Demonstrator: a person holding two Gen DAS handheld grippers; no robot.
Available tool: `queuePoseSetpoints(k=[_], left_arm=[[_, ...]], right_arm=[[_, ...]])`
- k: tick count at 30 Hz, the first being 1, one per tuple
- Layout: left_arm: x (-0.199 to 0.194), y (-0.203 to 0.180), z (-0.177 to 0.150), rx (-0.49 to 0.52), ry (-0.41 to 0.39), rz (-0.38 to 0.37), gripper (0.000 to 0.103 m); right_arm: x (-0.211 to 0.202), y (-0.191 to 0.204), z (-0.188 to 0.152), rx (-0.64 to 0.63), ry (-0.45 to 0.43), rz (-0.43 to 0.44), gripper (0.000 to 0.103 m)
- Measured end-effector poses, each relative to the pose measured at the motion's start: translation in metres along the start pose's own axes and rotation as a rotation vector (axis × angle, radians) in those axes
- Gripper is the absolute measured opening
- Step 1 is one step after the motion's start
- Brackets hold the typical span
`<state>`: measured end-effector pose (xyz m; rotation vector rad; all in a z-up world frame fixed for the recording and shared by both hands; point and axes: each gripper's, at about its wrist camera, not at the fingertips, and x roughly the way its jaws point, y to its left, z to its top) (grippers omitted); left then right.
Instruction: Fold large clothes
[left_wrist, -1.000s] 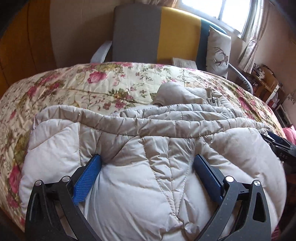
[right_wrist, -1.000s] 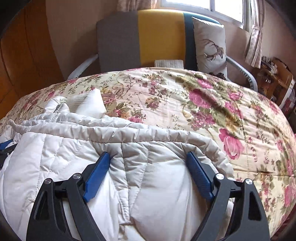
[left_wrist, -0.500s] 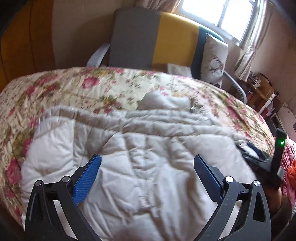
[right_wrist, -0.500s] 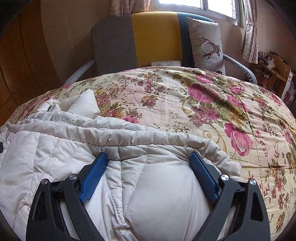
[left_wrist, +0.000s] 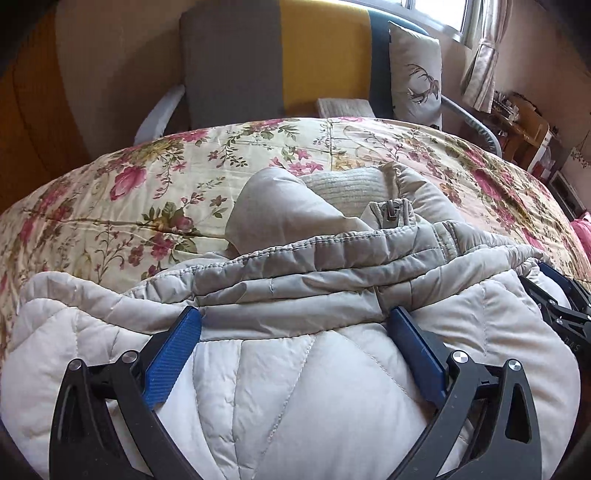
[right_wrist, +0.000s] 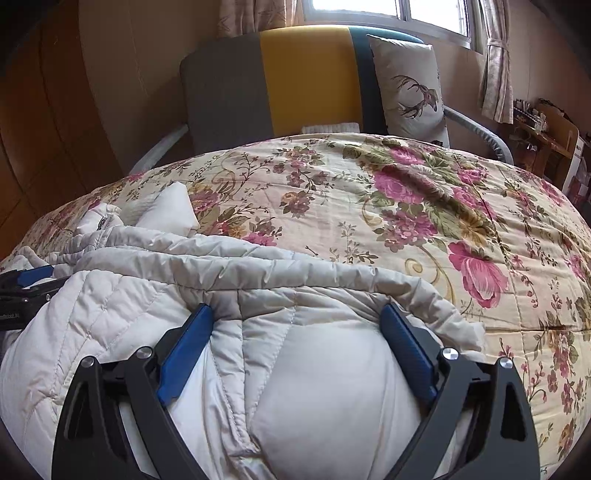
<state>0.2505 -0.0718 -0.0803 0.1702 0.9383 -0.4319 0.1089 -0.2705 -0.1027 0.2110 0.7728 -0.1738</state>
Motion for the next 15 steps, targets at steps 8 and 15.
queuePoseSetpoints(k=[8,15], left_arm=[[-0.028,0.007,-0.006,-0.031,-0.042,-0.022,0.1],[-0.074,0.057,-0.01,-0.13,-0.116,0.114,0.1]], right_arm=[[-0.001,0.0,0.0,-0.003,-0.016,0.008,0.093],[-0.031,0.004,0.005,-0.02,-0.111,0.028,0.1]])
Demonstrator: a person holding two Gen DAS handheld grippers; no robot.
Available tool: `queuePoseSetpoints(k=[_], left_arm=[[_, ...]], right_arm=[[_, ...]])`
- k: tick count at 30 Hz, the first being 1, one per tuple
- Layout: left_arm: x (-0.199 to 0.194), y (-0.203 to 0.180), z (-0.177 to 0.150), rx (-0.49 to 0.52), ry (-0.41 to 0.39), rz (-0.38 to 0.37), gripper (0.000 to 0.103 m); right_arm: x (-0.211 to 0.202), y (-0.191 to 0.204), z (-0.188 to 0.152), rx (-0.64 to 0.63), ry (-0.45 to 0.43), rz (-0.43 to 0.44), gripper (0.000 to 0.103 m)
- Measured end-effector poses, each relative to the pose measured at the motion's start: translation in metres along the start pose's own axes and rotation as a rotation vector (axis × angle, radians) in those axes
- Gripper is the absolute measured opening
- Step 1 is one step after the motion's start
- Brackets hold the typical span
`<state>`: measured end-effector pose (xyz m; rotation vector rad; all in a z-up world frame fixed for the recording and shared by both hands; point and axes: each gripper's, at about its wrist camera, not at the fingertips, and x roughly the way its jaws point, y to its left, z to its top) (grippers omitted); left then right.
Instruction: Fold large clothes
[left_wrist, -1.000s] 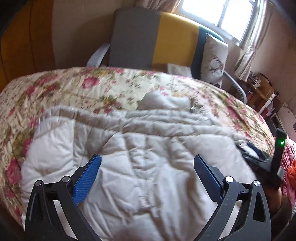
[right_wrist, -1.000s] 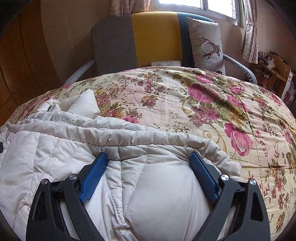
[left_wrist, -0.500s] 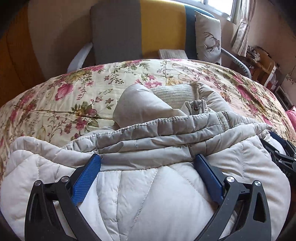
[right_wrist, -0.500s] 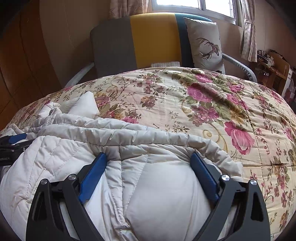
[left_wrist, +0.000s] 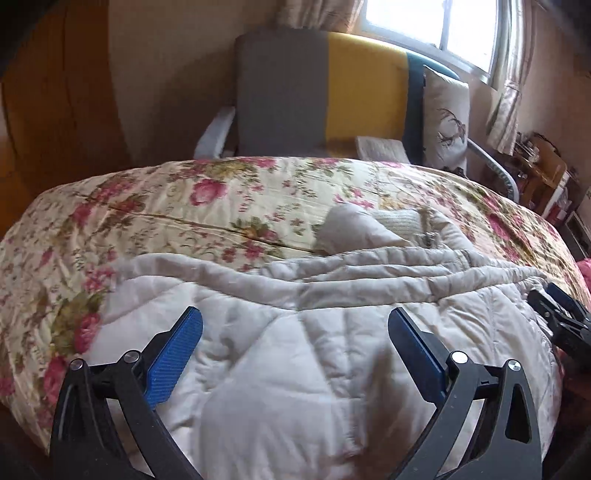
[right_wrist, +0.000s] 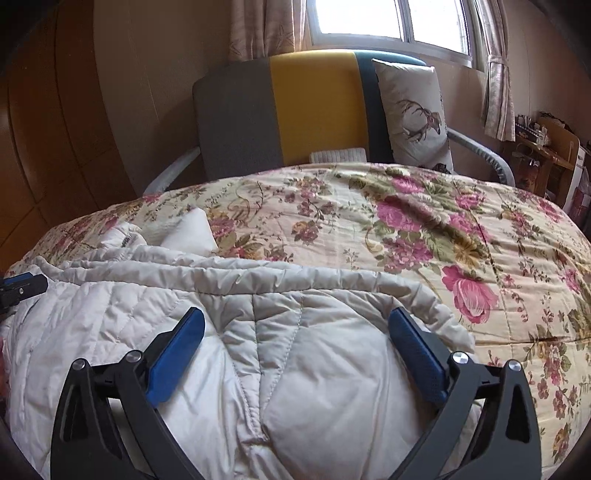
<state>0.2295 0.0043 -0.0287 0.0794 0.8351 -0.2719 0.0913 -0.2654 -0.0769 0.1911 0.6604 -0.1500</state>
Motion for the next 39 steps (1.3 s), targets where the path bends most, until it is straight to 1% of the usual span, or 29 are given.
queuePoseSetpoints(k=[1,3,4,5,6,8,10,13,16,18,20,21,22,25,26,30,32,36,39], left_arm=[[-0.001,0.009,0.001,-0.01,-0.009,0.024,0.1],[0.003,0.026,0.003,-0.016,-0.014,0.087,0.1],[0.011,0.037,0.003,-0.018,0.003,0.139,0.1],[0.017,0.043,0.002,-0.024,0.012,0.164,0.1],[0.028,0.054,0.0,-0.038,0.027,0.169,0.1],[0.044,0.068,-0.008,-0.088,0.049,0.094,0.1],[0.057,0.079,-0.013,-0.145,0.049,0.024,0.1],[0.069,0.085,-0.014,-0.189,0.083,-0.044,0.1],[0.064,0.086,-0.015,-0.205,0.073,-0.064,0.1],[0.047,0.089,-0.019,-0.225,0.058,-0.075,0.1],[0.021,0.098,-0.025,-0.276,0.017,-0.075,0.1],[0.01,0.103,-0.029,-0.302,-0.001,-0.068,0.1],[-0.004,0.11,-0.036,-0.333,-0.016,-0.042,0.1],[-0.027,0.129,-0.058,-0.374,-0.021,0.048,0.1],[-0.03,0.136,-0.065,-0.384,-0.012,0.045,0.1],[-0.031,0.155,-0.096,-0.436,0.061,-0.017,0.1],[-0.029,0.156,-0.104,-0.443,0.08,-0.044,0.1],[-0.027,0.168,-0.119,-0.501,0.09,-0.139,0.1],[-0.03,0.17,-0.124,-0.514,0.082,-0.195,0.1]], right_arm=[[-0.002,0.002,0.003,-0.007,0.0,-0.008,0.1],[0.004,0.003,0.008,-0.018,0.035,-0.027,0.1],[0.01,0.002,0.01,-0.012,0.059,-0.036,0.1],[0.016,-0.001,0.009,0.0,0.082,-0.044,0.101],[0.023,-0.004,0.008,0.016,0.099,-0.043,0.101],[0.03,-0.011,0.004,0.041,0.102,-0.026,0.101],[0.037,-0.015,0.001,0.052,0.097,-0.012,0.101],[0.043,-0.019,0.0,0.073,0.097,0.011,0.101],[0.041,-0.02,-0.001,0.078,0.086,0.018,0.101],[0.038,-0.019,-0.001,0.074,0.074,0.014,0.101],[0.033,-0.018,-0.002,0.07,0.056,0.008,0.101],[0.031,-0.018,-0.003,0.067,0.048,0.003,0.101],[0.029,-0.017,-0.003,0.066,0.041,0.001,0.101],[0.025,-0.016,-0.005,0.065,0.029,-0.004,0.101],[0.025,-0.016,-0.005,0.065,0.026,-0.002,0.101],[0.023,-0.016,-0.006,0.068,0.022,0.002,0.101],[0.023,-0.016,-0.006,0.067,0.023,0.001,0.101],[0.022,-0.017,-0.007,0.068,0.021,0.004,0.101],[0.02,-0.016,-0.008,0.072,0.015,0.008,0.101]])
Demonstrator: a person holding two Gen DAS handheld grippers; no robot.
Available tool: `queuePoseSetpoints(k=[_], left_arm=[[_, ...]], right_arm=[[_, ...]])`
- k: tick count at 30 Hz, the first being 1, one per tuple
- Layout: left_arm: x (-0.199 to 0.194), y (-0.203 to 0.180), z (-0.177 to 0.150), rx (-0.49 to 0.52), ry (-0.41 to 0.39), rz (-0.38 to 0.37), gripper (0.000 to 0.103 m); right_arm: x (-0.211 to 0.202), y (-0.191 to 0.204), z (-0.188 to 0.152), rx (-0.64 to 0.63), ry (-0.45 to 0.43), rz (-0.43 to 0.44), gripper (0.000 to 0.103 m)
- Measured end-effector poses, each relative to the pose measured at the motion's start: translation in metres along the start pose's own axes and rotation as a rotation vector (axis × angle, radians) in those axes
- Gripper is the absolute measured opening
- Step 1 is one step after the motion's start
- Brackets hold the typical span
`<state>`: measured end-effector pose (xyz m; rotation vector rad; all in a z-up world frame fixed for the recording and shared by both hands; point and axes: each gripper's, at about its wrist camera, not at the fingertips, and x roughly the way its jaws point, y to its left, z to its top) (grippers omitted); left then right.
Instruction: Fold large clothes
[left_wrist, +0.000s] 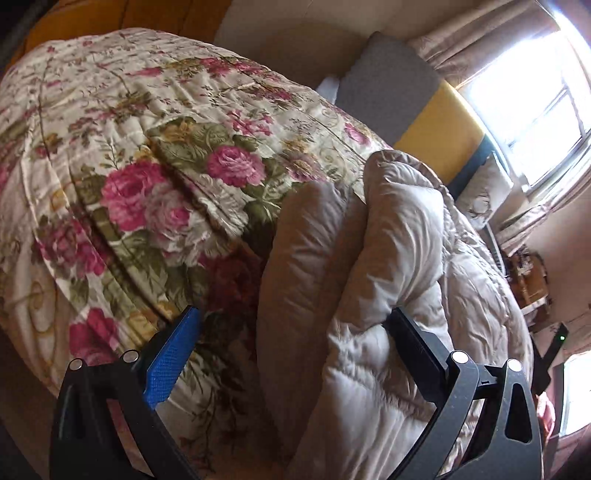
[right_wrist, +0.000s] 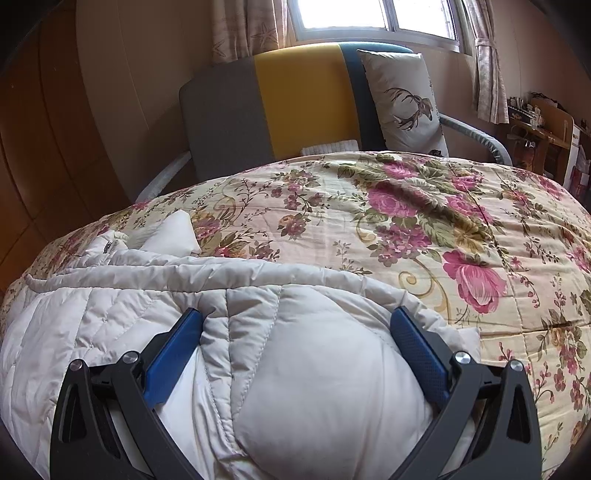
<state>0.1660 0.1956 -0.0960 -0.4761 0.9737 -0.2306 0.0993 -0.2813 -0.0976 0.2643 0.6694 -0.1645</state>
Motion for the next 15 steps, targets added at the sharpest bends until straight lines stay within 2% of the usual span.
queuePoseSetpoints(k=[3,5,7,8,10,13,15], left_arm=[[-0.002,0.001,-0.004,-0.008,-0.007,-0.054,0.099],[0.0,0.003,-0.003,-0.041,-0.001,-0.097,0.099],[0.003,0.006,-0.002,-0.099,0.011,-0.19,0.099],[0.005,0.008,-0.001,-0.125,0.021,-0.238,0.099],[0.009,0.007,-0.001,-0.153,0.032,-0.297,0.099],[0.014,0.0,0.002,-0.117,0.047,-0.286,0.099],[0.017,-0.004,0.005,-0.098,0.057,-0.278,0.099]], right_arm=[[-0.001,0.001,-0.001,-0.004,0.0,-0.01,0.101],[-0.007,0.008,0.0,-0.023,0.011,-0.063,0.101],[-0.022,0.02,0.002,-0.042,0.006,-0.134,0.101],[-0.035,0.027,0.001,-0.04,-0.019,-0.14,0.101],[-0.062,0.04,-0.002,-0.017,-0.081,-0.081,0.101],[-0.091,0.071,-0.013,-0.069,-0.147,0.019,0.101],[-0.09,0.096,-0.02,-0.167,-0.152,0.011,0.101]])
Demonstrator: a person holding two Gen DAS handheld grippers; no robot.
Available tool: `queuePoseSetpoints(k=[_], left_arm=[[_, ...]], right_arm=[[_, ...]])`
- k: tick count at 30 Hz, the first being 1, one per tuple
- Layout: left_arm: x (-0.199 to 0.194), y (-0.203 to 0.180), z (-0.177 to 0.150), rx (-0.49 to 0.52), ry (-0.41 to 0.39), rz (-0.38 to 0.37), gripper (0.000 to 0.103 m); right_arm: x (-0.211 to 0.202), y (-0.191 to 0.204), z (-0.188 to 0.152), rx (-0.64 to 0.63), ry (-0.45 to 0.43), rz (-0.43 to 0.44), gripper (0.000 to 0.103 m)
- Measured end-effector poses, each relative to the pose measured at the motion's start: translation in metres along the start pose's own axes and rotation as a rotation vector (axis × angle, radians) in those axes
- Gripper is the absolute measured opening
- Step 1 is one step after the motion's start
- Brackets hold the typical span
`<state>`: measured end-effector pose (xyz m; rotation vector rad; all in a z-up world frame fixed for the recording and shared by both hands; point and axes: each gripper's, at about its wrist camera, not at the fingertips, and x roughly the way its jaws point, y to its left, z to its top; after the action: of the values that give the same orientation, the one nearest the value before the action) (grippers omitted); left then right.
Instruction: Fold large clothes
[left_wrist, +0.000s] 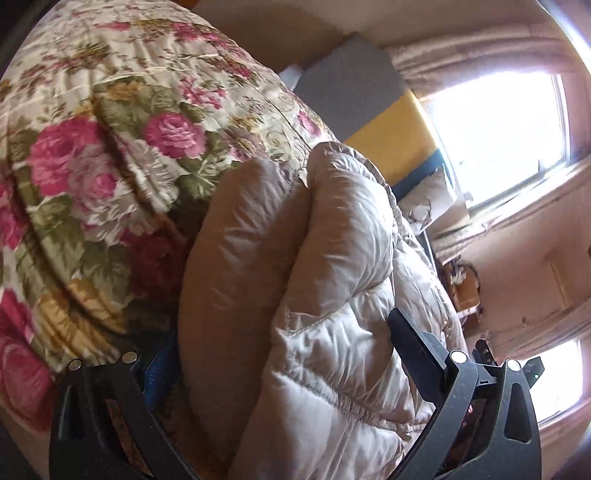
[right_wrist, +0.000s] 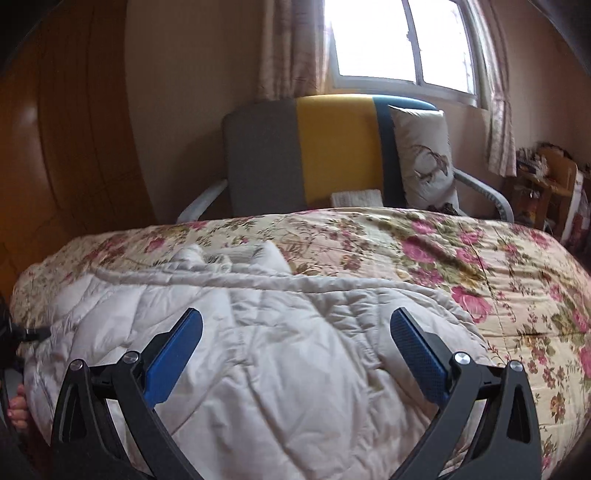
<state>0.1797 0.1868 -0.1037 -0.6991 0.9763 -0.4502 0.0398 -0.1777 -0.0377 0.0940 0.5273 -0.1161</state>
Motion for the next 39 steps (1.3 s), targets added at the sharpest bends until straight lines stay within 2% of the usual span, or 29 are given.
queuePoseSetpoints(k=[3,4,6,14,19,26,27,29,31,33,36,39], left_arm=[[0.0,0.001,0.002,-0.021,0.002,-0.003,0.099],[0.0,0.002,0.003,-0.028,0.0,-0.008,0.099],[-0.001,0.003,0.004,-0.024,0.005,-0.002,0.099],[-0.001,0.006,0.008,0.038,0.065,0.022,0.099],[-0.009,0.014,0.012,0.011,0.073,-0.014,0.099],[0.001,0.011,0.009,0.048,0.059,-0.034,0.079],[0.003,0.01,0.007,0.046,0.063,-0.05,0.072],[0.007,0.007,0.004,0.022,0.083,-0.1,0.066],[0.008,0.005,0.003,-0.011,0.097,-0.147,0.055],[0.004,0.003,0.005,-0.022,0.089,-0.139,0.039],[-0.012,-0.014,0.009,0.001,0.039,-0.107,0.032],[-0.026,-0.048,0.007,0.095,-0.011,-0.077,0.03]], right_arm=[[0.029,0.033,-0.021,-0.188,0.078,-0.122,0.101],[0.04,0.038,-0.032,-0.211,0.097,-0.132,0.101],[0.047,0.04,-0.043,-0.204,0.065,-0.127,0.101],[0.048,0.035,-0.045,-0.156,0.047,-0.094,0.101],[0.043,0.035,-0.048,-0.156,0.038,-0.098,0.101],[0.04,0.031,-0.05,-0.148,0.033,-0.092,0.101],[0.04,0.031,-0.05,-0.147,0.033,-0.092,0.101],[0.04,0.03,-0.051,-0.146,0.033,-0.092,0.101],[0.041,0.03,-0.051,-0.145,0.033,-0.095,0.101],[0.04,0.03,-0.051,-0.143,0.034,-0.095,0.101],[0.04,0.03,-0.051,-0.143,0.035,-0.095,0.101],[0.04,0.03,-0.05,-0.143,0.041,-0.101,0.101]])
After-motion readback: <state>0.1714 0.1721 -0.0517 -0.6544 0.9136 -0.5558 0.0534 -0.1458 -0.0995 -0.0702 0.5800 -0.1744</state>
